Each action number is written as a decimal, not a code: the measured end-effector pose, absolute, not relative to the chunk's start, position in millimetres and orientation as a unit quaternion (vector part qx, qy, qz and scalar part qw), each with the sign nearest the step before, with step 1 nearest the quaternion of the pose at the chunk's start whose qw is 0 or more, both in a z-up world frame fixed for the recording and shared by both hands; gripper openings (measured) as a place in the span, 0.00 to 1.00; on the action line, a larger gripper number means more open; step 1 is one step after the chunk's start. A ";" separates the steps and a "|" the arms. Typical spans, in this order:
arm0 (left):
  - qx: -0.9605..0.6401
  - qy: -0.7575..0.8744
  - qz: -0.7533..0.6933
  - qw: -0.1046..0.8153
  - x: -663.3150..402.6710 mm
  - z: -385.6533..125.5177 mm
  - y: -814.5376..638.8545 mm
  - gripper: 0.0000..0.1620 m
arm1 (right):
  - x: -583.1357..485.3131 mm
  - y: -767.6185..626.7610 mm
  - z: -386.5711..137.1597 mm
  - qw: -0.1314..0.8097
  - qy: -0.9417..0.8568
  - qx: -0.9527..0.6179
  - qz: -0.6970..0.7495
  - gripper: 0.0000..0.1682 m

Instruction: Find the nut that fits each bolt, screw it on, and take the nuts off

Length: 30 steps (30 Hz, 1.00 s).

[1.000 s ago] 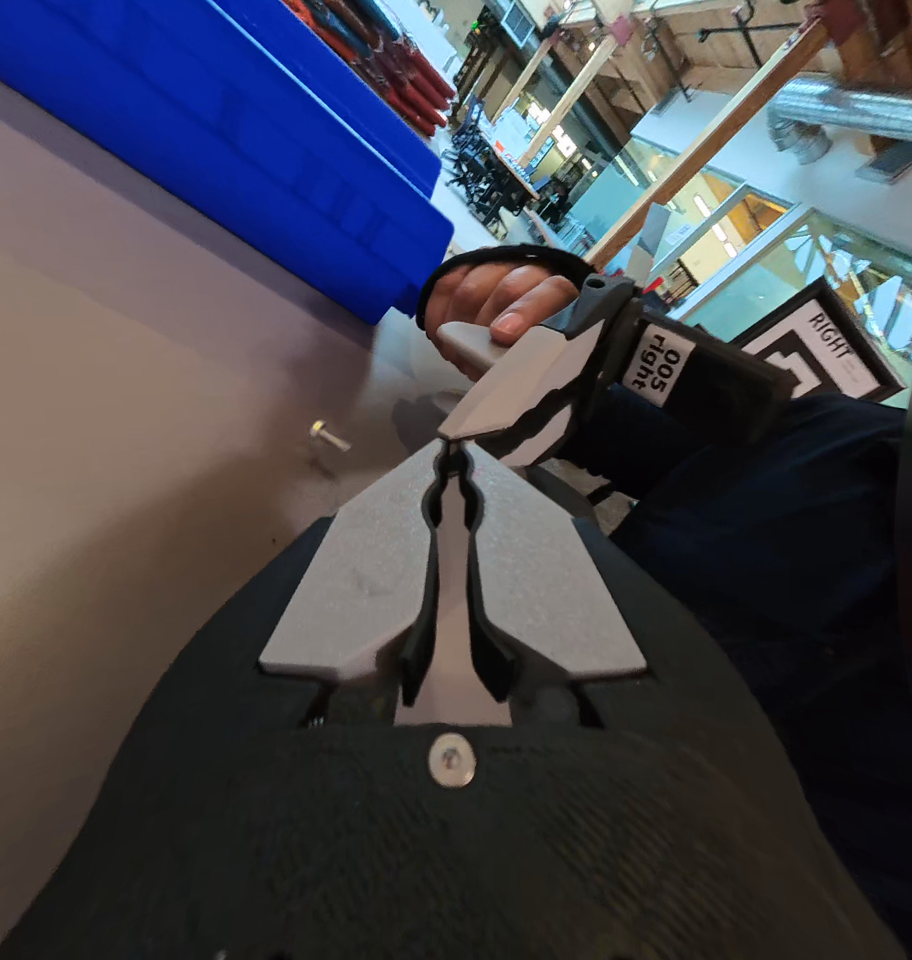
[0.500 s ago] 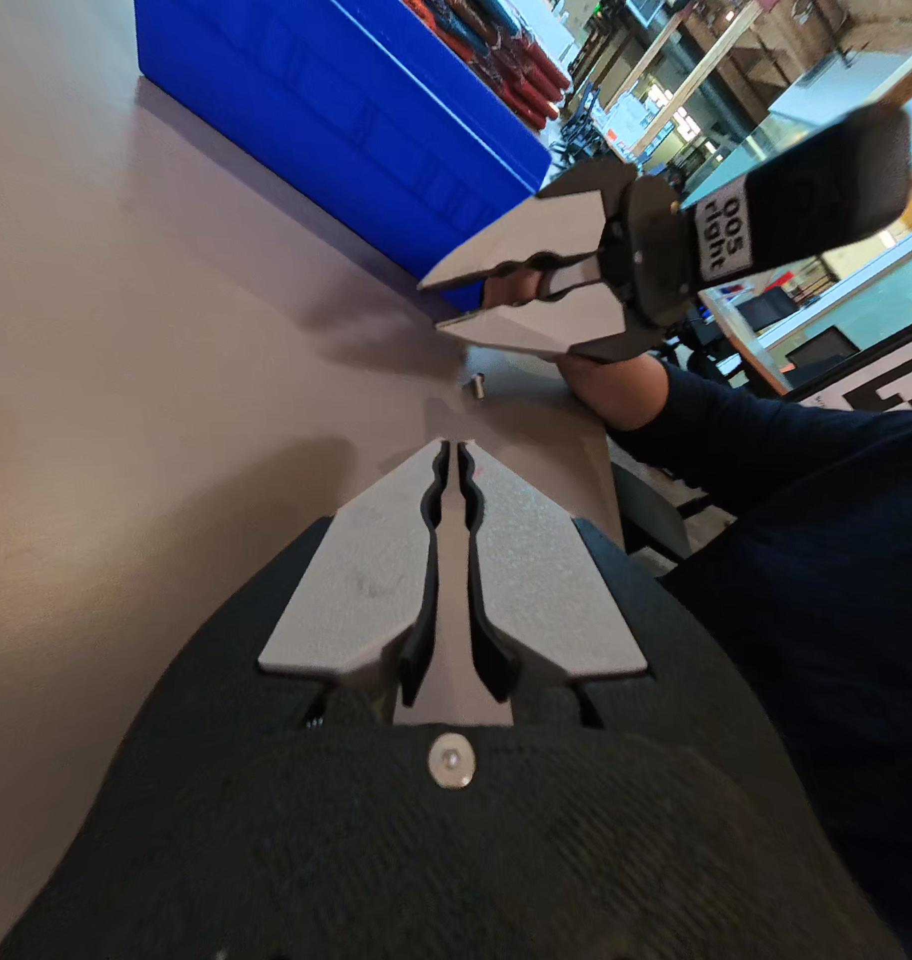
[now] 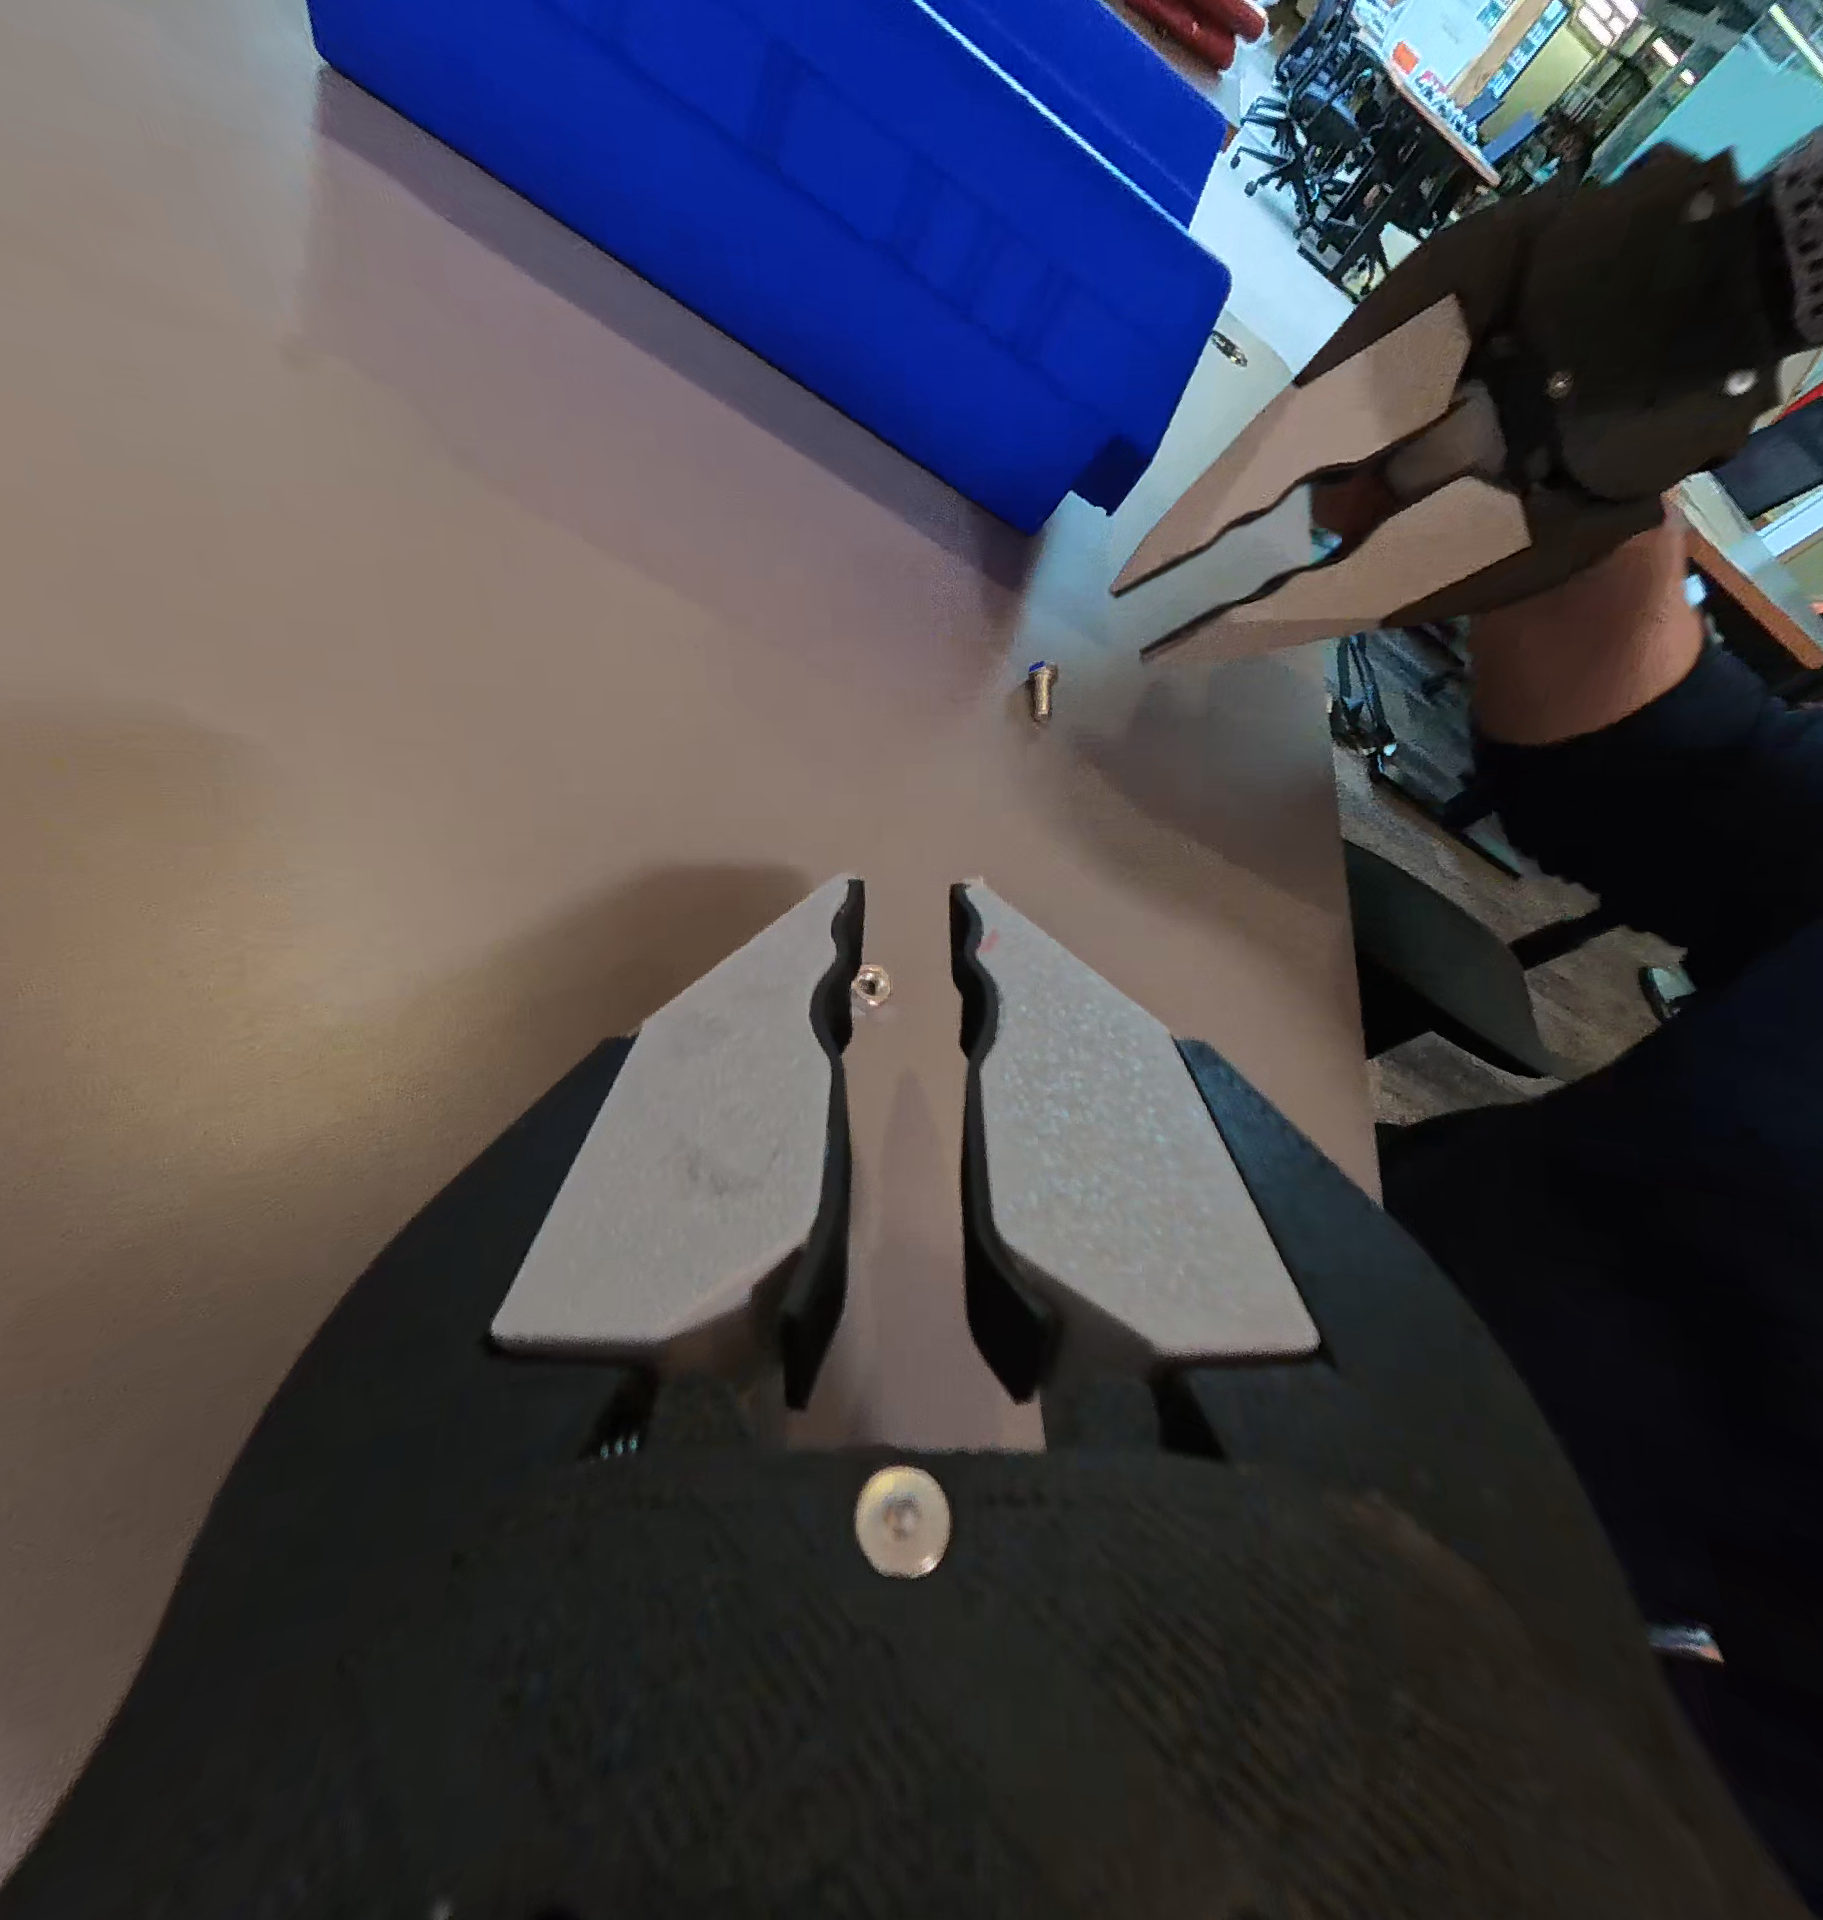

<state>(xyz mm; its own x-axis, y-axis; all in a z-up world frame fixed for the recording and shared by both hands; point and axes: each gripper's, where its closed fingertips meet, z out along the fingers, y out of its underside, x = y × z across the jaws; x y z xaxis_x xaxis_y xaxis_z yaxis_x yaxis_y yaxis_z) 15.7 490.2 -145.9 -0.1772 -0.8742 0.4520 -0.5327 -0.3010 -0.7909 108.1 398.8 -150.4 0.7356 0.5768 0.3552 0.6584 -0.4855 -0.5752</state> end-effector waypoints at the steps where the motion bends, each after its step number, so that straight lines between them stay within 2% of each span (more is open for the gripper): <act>1: -0.620 0.570 -0.513 0.165 15.9 -147.1 489.6 0.09 | 113.9 395.0 -152.2 0.333 -0.378 -0.861 -0.079 0.08; 4: -0.619 0.577 -0.507 0.165 15.8 -149.2 487.9 0.09 | 115.1 392.1 -155.3 0.269 -0.443 -0.848 -0.114 0.06; 11: -0.622 0.573 -0.505 0.172 13.0 -149.2 491.3 0.10 | 117.9 403.0 -184.2 0.132 -0.538 -0.815 -0.170 0.10; 13: -0.623 0.575 -0.501 0.173 12.3 -149.7 491.8 0.10 | 116.7 406.4 -187.9 0.126 -0.545 -0.812 -0.168 0.03; 16: -0.621 0.585 -0.492 0.172 12.3 -152.5 489.2 0.10 | 118.0 410.5 -188.0 0.127 -0.533 -0.822 -0.154 0.03; 19: -0.618 0.597 -0.481 0.174 12.2 -154.8 486.0 0.10 | 110.9 416.0 -186.9 0.156 -0.508 -0.839 -0.118 0.03; 23: -0.614 0.603 -0.476 0.178 11.8 -155.3 484.8 0.10 | 93.4 434.1 -174.3 0.244 -0.432 -0.867 -0.042 0.03; 30: -0.585 0.591 -0.527 0.175 12.6 -137.6 477.4 0.12 | 31.6 452.1 -116.4 0.441 -0.321 -0.810 0.216 0.03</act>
<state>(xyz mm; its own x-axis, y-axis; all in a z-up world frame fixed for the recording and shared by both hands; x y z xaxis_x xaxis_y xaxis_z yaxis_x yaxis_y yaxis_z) 12.6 477.4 -137.6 -0.2541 -0.8758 0.4103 -0.5064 -0.2409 -0.8280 31.6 452.1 -116.4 0.7009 0.7101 -0.0668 0.3286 -0.4046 -0.8534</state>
